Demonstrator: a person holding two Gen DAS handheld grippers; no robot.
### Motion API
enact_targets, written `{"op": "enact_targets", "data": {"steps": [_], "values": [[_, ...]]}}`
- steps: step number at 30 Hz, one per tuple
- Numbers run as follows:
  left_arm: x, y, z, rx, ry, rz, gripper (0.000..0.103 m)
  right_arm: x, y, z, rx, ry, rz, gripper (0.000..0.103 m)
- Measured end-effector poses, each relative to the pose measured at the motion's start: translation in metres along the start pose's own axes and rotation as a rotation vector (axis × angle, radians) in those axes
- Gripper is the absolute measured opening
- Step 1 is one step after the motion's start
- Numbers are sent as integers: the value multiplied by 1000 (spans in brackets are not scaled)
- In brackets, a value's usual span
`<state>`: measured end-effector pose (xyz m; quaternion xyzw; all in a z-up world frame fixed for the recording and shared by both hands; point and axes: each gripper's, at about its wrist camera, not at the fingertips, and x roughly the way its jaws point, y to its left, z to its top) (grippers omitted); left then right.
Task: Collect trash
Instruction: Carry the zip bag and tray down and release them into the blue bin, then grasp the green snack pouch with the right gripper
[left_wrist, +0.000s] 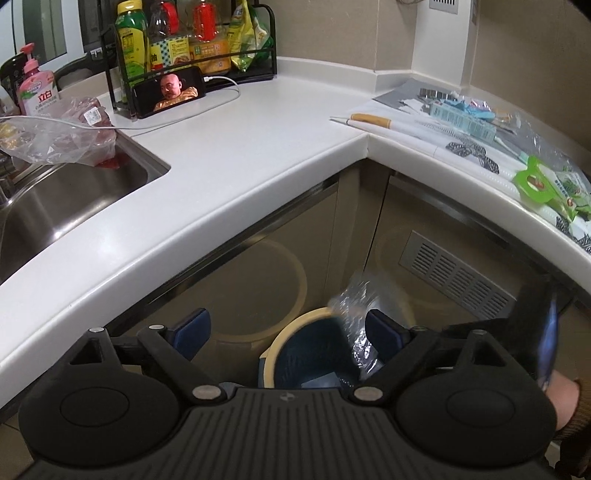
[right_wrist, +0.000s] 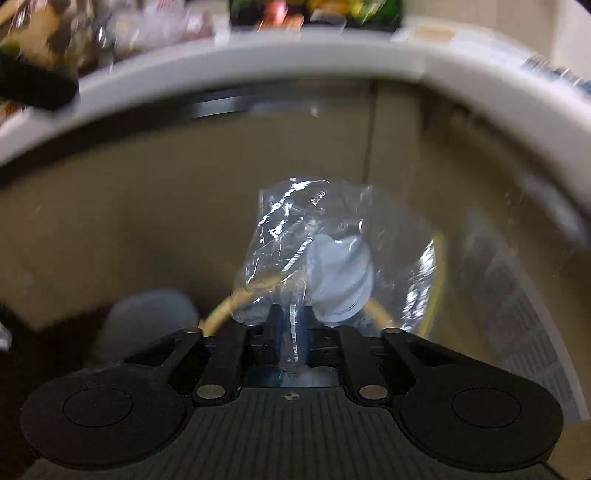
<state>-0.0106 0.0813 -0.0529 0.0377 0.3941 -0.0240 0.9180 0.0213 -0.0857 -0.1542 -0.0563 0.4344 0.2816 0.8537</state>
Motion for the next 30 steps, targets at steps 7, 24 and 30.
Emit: {"op": "enact_targets", "data": {"steps": [7, 24, 30], "values": [[13, -7, -1, 14, 53, 58, 103, -36, 3, 1, 11, -75, -58, 75], [31, -16, -15, 35, 141, 65, 103, -144, 3, -17, 97, -231, -90, 94], [33, -18, -17, 39, 152, 64, 103, -136, 10, -11, 75, -212, -83, 95]]}}
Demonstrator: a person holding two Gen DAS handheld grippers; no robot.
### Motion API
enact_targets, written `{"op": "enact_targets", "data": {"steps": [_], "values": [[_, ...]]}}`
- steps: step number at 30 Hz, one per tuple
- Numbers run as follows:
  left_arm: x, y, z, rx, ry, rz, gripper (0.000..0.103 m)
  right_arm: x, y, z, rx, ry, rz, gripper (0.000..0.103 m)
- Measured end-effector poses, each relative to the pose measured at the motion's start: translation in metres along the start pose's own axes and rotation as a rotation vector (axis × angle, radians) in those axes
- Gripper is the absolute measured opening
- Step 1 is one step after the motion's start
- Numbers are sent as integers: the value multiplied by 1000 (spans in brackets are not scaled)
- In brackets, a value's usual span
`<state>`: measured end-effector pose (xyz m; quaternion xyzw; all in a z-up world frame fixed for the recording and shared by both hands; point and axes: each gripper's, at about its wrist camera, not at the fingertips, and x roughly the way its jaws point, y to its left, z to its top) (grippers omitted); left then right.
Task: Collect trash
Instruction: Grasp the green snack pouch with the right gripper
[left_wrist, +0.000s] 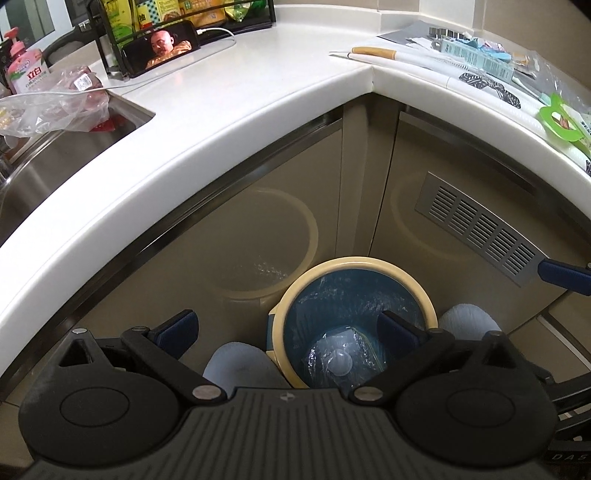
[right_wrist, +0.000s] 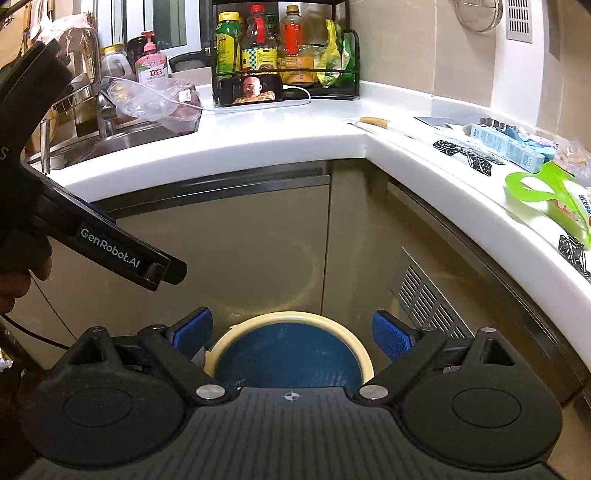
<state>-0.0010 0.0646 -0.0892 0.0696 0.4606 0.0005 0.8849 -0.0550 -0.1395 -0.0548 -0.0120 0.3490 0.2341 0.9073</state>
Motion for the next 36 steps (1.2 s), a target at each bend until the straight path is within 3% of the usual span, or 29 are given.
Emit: {"op": "enact_targets", "data": {"steps": [17, 36], "values": [[5, -1, 0, 6, 19, -4, 103, 6, 1, 1, 3, 20, -8, 96], [5, -2, 2, 9, 22, 2, 103, -4, -9, 7, 51, -28, -37, 97]]}}
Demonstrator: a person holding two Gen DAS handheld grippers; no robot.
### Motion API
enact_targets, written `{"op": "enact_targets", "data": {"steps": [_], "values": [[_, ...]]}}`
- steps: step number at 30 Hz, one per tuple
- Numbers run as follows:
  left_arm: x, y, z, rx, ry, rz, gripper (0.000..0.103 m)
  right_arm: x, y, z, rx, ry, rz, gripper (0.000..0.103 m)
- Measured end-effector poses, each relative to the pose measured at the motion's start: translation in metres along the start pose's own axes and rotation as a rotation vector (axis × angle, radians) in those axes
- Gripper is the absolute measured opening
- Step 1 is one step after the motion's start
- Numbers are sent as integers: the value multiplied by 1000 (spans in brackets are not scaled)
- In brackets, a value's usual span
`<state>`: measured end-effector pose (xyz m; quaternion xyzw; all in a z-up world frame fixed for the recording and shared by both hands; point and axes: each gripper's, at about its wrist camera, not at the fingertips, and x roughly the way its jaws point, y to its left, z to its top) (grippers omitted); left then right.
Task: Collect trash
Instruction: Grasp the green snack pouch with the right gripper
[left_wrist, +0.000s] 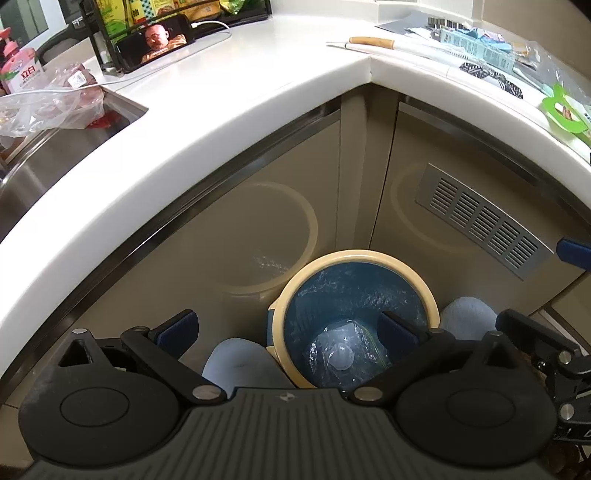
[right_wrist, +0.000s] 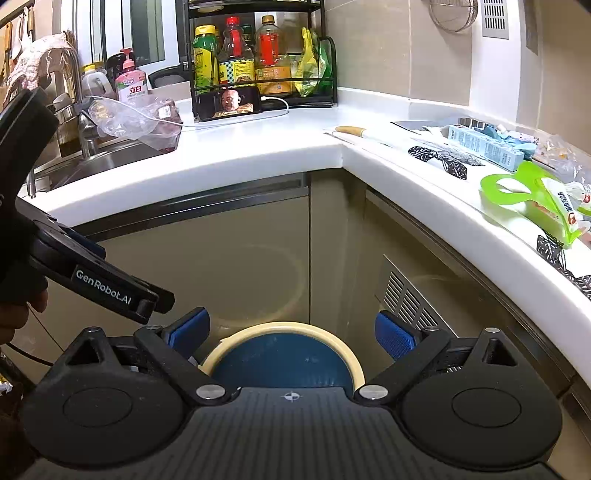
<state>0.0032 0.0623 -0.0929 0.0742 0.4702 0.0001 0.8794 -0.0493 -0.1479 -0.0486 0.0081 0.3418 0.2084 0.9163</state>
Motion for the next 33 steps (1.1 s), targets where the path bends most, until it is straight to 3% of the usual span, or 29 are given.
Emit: {"op": "enact_targets", "data": {"steps": [14, 23, 29, 32, 33], "values": [[0, 5, 0, -21, 3, -5, 103, -14, -7, 10, 8, -54, -44, 98], [2, 5, 0, -20, 6, -5, 103, -36, -42, 30, 59, -131, -144, 98], [4, 6, 0, -27, 8, -13, 103, -52, -68, 35, 155, -172, -236, 98], [7, 4, 0, -22, 21, -21, 103, -65, -99, 34, 403, -219, -349, 99], [7, 3, 0, -18, 24, -23, 103, -65, -99, 34, 403, -219, -349, 99]]}}
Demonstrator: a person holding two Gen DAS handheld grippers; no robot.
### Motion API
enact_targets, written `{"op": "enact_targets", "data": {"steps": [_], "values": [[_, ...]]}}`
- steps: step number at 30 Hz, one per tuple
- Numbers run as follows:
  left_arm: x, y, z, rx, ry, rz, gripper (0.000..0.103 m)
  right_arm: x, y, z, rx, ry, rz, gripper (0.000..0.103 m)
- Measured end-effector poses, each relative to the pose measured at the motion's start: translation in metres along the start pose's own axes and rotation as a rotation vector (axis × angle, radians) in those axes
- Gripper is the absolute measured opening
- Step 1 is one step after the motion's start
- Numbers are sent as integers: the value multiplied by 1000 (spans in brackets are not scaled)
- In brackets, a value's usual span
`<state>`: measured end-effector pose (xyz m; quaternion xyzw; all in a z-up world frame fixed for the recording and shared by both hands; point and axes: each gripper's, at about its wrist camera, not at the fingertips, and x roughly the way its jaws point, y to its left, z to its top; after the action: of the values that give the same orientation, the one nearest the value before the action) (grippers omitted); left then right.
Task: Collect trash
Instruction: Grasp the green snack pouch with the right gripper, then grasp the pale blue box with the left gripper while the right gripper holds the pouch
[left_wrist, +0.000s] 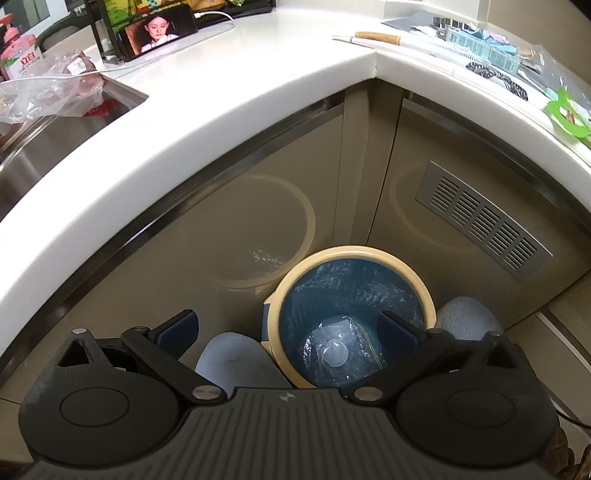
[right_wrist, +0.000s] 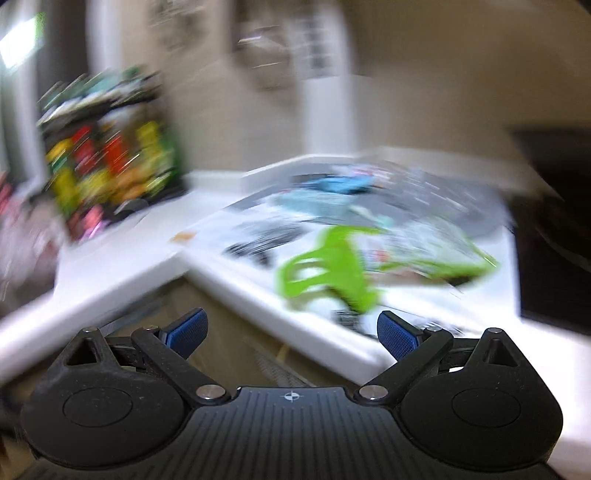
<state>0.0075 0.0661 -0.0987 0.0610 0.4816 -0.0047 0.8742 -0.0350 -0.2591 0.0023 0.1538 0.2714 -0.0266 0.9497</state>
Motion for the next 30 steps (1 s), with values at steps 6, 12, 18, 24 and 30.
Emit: {"op": "enact_targets", "data": {"steps": [6, 12, 18, 24, 30], "values": [[0, -2, -2, 9, -8, 1, 103, 17, -34, 20, 243, -21, -107, 99], [-1, 1, -1, -14, -8, 7, 103, 60, -65, 49, 573, -43, -243, 99], [-1, -2, -1, 8, -3, 14, 103, 114, -54, 64, 474, -23, -325, 103], [1, -3, 1, 10, 9, 33, 103, 163, -41, 62, 152, 126, -360, 66], [1, -8, 16, 26, 0, 65, 103, 149, -67, 64, 93, 50, -266, 12]]}}
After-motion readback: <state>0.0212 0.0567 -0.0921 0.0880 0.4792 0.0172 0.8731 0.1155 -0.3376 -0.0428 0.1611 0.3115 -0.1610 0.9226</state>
